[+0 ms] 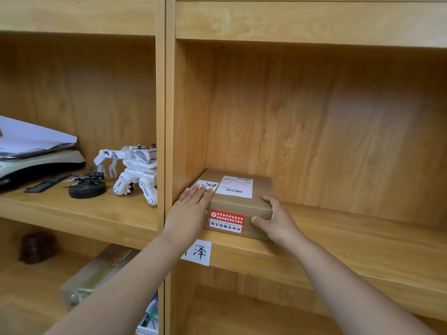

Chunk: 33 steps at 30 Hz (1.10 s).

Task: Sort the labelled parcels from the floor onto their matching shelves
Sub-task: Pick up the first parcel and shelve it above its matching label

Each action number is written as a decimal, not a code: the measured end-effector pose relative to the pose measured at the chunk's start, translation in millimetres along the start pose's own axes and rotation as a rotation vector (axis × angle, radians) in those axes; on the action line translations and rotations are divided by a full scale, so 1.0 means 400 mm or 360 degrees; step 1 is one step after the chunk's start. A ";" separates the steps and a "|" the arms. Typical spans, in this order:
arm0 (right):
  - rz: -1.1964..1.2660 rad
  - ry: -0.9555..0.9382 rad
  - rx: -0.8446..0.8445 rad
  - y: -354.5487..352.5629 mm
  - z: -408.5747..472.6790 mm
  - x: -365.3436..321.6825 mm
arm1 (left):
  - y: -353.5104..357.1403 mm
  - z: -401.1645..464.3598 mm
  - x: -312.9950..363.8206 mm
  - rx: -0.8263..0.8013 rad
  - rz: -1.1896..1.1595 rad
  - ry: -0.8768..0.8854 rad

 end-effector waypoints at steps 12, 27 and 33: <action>-0.0047 -0.0017 0.0019 -0.010 -0.016 0.012 | 0.002 -0.012 0.012 0.0072 -0.0020 -0.0077; -0.0394 -0.0205 0.0215 -0.111 -0.100 0.063 | -0.032 -0.061 0.270 0.0376 -0.0212 0.0428; -0.0486 -0.0170 0.0195 -0.125 -0.116 0.091 | -0.020 -0.022 0.323 0.0344 -0.0350 0.0421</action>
Point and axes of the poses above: each hand's wrist, its own z-axis towards the middle knuckle, its own y-axis out of the palm, x = y × z, the point moved 5 cm from there along z, towards the middle knuckle, and after that the axes turned 6 degrees about -x, right-handed, at the moved point
